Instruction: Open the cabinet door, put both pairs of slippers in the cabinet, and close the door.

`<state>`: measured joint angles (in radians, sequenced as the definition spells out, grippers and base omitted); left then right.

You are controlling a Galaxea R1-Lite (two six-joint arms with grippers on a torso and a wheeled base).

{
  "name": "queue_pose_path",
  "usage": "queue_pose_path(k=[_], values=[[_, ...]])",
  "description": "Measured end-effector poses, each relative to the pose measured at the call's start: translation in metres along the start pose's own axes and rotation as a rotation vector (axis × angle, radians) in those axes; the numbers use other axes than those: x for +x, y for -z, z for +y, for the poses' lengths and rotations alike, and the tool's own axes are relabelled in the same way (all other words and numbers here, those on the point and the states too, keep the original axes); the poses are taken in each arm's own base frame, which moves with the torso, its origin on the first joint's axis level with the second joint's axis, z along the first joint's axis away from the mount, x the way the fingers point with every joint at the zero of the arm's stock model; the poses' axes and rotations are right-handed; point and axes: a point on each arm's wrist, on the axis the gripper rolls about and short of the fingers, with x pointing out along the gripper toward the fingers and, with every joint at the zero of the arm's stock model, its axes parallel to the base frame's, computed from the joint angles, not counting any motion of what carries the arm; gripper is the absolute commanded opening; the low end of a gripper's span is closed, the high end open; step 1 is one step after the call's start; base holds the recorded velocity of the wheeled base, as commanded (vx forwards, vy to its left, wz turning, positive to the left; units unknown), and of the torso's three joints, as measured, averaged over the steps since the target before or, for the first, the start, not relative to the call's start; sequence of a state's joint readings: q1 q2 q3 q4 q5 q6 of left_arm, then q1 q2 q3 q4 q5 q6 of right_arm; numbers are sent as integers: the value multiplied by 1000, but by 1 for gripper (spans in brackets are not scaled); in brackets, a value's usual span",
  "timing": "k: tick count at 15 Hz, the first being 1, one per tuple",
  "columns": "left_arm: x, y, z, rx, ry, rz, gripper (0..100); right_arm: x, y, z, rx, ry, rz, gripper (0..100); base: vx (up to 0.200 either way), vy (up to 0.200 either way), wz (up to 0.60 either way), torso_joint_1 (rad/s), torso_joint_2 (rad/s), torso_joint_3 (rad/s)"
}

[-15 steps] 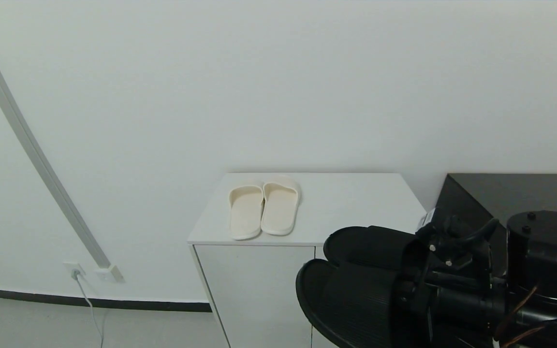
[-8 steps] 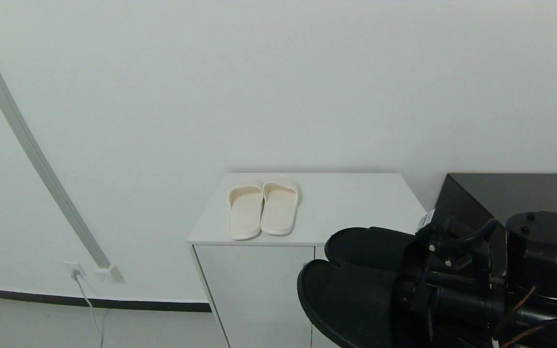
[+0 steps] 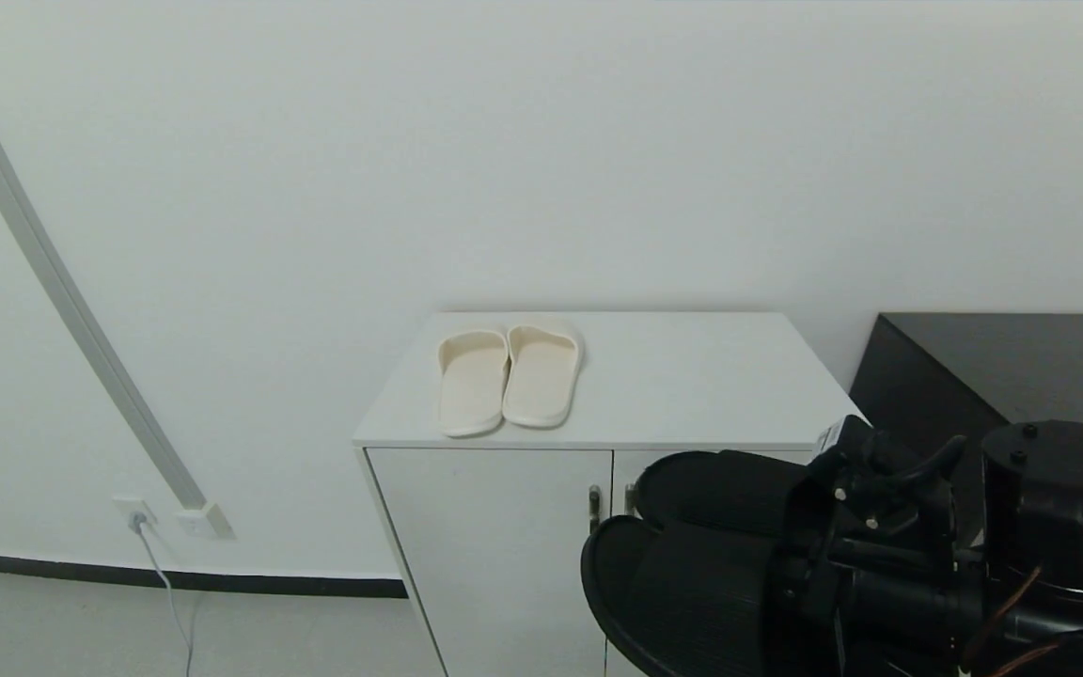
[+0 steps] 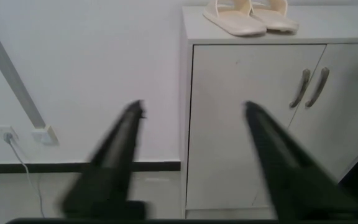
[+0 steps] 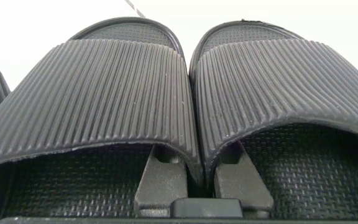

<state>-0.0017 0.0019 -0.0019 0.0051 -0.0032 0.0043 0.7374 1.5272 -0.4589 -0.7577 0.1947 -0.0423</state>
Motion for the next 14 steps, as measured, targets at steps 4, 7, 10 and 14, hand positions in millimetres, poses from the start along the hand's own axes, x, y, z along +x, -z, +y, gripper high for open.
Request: queue_pose_path(k=[4, 7, 10, 14], values=[[0, 0, 0, 1, -1, 0, 100, 1, 3, 1, 0, -7, 12, 0, 0, 0, 0, -228, 548, 317], [0, 0, 0, 1, -1, -1, 100, -2, 2, 1, -2, -6, 3, 0, 0, 0, 0, -216, 528, 323], [0, 0, 0, 1, -1, -1, 100, -4, 2, 2, -3, -6, -2, 0, 0, 0, 0, -193, 518, 317], [0, 0, 0, 0, -1, -1, 100, -4, 4, 2, -6, -7, 6, 0, 0, 0, 0, -176, 499, 329]])
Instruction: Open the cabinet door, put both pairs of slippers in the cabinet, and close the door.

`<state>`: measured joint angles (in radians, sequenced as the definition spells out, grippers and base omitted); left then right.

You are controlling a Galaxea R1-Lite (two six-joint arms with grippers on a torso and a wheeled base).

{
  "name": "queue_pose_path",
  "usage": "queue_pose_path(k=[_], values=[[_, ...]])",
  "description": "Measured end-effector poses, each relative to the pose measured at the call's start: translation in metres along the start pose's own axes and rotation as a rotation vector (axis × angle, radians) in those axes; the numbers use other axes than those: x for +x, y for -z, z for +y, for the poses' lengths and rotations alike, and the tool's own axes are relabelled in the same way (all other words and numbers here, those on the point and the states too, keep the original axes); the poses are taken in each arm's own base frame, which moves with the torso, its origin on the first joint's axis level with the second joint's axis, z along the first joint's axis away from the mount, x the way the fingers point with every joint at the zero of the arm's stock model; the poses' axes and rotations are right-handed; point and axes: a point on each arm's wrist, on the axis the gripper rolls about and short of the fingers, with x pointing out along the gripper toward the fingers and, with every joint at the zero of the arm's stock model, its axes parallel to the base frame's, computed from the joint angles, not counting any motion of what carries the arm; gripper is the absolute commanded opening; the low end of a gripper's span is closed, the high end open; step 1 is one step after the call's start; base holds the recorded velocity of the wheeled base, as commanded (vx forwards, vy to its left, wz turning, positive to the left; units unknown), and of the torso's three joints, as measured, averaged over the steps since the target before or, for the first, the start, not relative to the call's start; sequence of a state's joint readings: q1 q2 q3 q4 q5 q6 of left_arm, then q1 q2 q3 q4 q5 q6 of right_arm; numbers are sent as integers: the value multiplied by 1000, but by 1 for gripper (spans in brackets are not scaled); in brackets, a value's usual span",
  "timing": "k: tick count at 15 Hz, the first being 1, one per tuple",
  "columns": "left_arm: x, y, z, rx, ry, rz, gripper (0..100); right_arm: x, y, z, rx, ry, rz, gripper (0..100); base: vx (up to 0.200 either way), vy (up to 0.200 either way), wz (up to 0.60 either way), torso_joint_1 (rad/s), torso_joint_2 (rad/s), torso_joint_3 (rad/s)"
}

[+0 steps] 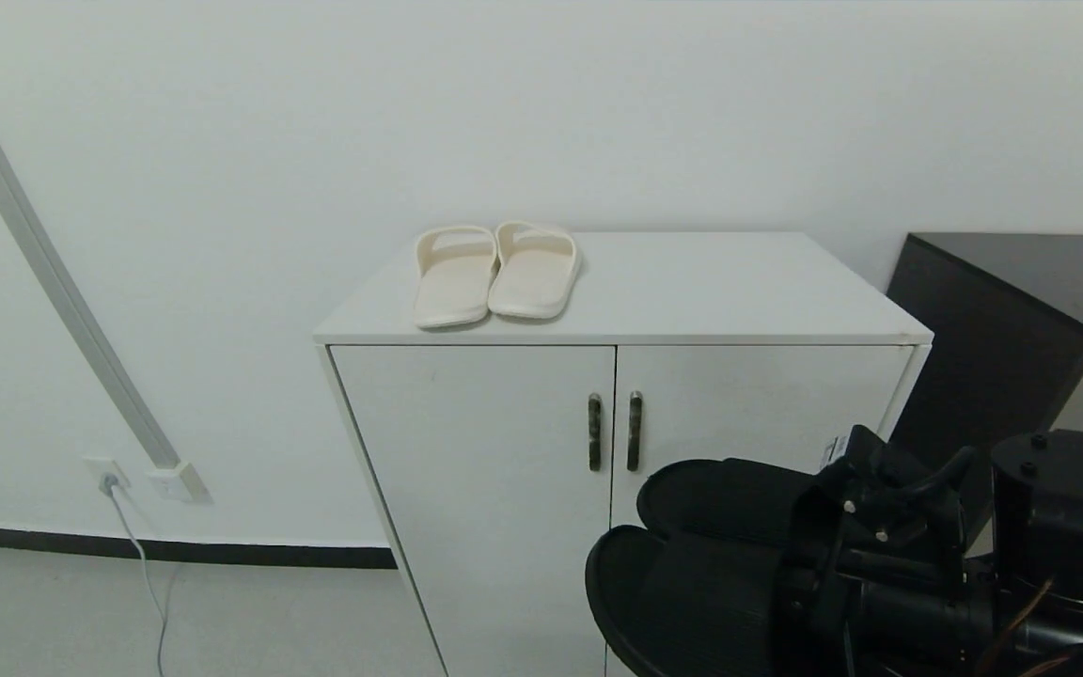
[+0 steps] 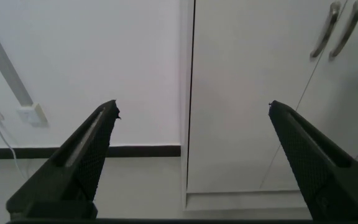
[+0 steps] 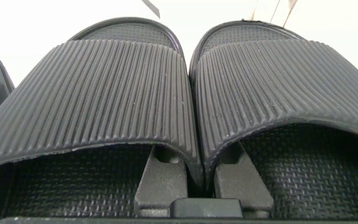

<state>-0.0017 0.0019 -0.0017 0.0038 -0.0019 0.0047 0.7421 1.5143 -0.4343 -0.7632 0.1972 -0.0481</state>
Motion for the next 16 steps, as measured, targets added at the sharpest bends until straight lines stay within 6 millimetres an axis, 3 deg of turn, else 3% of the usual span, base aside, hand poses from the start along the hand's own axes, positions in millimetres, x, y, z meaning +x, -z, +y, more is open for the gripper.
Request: queue_pose_path(k=[13, 16], values=[[0, 0, 0, -3, -7, -1, 100, 1, 6, 1, -28, -9, 23, 0, 0, 0, 0, -102, 459, 353], [0, 0, 0, -3, -7, -1, 100, 2, 8, 1, -26, -12, 34, 0, 0, 0, 0, 1, 74, 71]])
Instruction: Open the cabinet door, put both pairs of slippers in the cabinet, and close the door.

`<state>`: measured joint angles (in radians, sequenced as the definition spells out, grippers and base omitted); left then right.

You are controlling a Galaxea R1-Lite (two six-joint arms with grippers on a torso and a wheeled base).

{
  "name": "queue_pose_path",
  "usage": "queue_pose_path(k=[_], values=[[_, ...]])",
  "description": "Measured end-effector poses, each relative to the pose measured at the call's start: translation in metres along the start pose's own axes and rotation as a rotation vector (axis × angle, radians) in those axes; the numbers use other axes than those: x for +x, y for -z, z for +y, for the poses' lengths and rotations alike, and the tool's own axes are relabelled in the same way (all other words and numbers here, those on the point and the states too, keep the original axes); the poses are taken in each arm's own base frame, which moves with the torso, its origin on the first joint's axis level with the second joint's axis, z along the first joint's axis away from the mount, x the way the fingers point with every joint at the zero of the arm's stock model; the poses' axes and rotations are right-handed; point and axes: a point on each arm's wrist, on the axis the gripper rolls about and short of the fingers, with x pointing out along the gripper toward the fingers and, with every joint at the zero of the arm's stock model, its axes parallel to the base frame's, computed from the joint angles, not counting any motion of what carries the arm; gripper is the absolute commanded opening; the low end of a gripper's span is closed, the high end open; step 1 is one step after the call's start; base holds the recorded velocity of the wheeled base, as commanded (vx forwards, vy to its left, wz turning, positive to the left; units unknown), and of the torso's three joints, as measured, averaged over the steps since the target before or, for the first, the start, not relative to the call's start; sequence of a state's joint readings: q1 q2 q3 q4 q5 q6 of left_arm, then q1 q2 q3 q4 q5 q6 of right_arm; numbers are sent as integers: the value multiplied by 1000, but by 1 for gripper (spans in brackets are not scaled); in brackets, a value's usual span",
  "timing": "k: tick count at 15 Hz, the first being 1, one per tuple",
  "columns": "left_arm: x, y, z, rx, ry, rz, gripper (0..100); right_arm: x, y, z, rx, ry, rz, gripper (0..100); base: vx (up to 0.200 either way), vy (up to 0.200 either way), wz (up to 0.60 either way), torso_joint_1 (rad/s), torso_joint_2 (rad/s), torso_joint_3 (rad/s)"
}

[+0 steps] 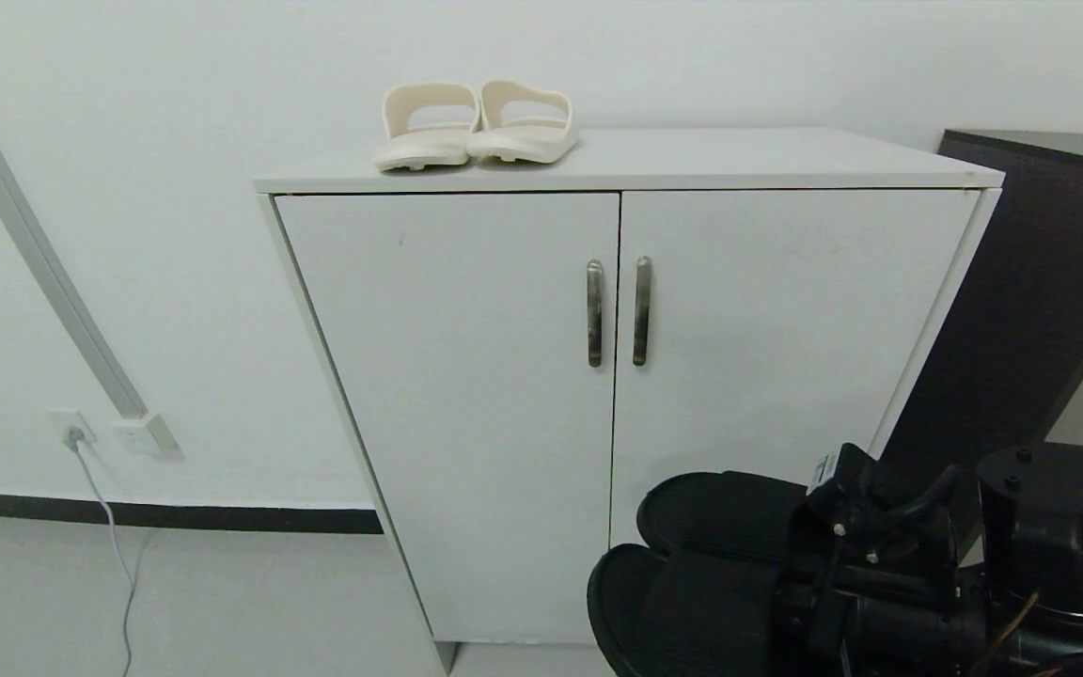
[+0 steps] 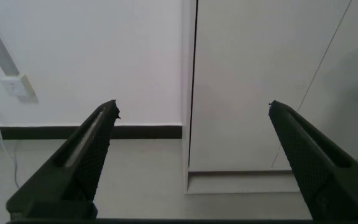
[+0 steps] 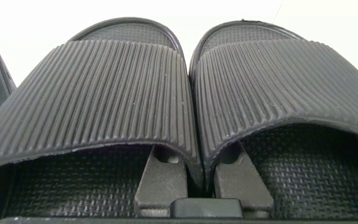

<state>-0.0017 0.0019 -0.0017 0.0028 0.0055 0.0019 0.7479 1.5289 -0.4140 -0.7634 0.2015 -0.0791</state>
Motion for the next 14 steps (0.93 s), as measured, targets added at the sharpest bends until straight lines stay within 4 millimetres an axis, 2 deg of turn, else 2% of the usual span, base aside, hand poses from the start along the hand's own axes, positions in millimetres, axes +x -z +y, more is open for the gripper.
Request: queue_pose_path(k=[5, 6, 9, 14], values=[[0, -1, 0, 0, 2, -6, 100, 1, 0, 2, -3, -6, -2, 0, 0, 0, 0, -3, 6, 17], [-1, -6, 0, -15, 3, -20, 100, 1, 0, 2, -4, -8, -5, 0, 0, 0, 0, -17, 207, 129], [-2, -39, 0, -65, 34, -51, 100, 1, 1, 3, -4, -10, 1, 0, 0, 0, 0, -1, 77, 51], [26, -77, -6, -79, 279, 16, 100, 1, 2, 4, -8, -11, -3, 0, 0, 0, 0, 0, 0, 0]])
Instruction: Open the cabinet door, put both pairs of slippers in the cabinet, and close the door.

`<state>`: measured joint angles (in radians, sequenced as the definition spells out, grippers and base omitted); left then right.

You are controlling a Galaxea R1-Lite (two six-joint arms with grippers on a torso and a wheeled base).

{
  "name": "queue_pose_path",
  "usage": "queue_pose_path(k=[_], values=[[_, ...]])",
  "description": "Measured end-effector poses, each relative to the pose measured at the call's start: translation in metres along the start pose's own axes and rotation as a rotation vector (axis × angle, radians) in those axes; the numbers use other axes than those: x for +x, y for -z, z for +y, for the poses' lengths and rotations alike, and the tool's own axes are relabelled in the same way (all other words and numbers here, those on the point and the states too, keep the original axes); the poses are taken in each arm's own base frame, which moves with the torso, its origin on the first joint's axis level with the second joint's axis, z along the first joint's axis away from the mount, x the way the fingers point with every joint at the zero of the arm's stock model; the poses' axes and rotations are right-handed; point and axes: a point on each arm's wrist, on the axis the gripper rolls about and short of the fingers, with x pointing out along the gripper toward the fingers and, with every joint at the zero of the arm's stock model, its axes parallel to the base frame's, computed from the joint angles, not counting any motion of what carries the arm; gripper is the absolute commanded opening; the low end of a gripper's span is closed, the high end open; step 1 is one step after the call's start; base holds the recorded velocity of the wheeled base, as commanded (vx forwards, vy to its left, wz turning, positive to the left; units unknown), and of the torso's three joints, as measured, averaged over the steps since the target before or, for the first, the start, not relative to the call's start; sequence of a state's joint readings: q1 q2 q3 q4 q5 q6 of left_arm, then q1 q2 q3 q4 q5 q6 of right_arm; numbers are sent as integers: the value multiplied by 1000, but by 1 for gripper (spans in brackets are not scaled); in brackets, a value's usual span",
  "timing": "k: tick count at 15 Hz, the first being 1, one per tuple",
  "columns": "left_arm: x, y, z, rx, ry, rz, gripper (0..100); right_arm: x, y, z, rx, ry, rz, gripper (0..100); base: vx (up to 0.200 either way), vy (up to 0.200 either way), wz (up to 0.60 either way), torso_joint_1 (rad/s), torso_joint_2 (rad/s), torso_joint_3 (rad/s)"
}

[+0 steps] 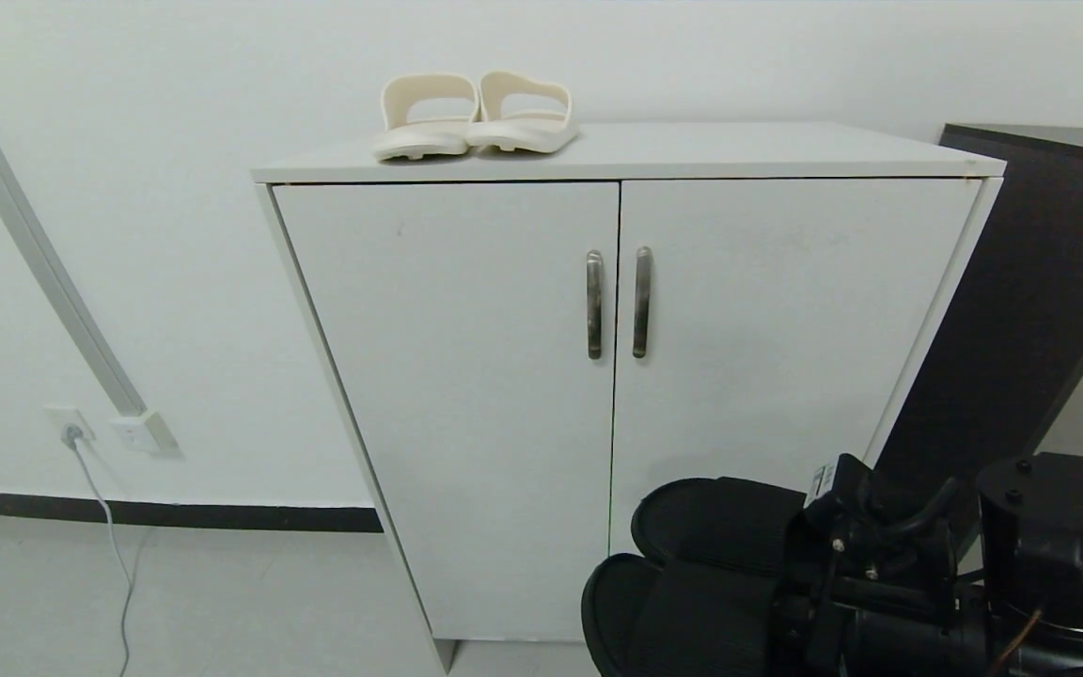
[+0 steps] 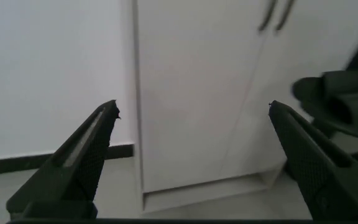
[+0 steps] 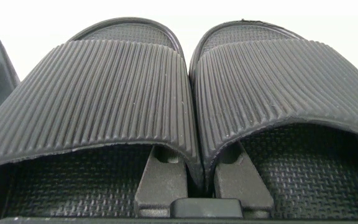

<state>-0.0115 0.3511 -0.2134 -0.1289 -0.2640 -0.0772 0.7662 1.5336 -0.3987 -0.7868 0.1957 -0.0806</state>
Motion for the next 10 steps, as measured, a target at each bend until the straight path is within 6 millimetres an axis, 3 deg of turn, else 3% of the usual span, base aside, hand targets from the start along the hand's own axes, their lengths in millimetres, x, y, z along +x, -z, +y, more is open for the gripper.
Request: queue_pose_path(k=[6, 10], values=[[46, -43, 4, -2, 203, 25, 100, 0, 1, 0, -23, -2, 3, 0, 0, 0, 0, 0, 0, 0], [90, -61, 1, -1, 352, 39, 100, 0, 2, 1, -24, -5, 8, 0, 0, 0, 0, 0, 0, 0]])
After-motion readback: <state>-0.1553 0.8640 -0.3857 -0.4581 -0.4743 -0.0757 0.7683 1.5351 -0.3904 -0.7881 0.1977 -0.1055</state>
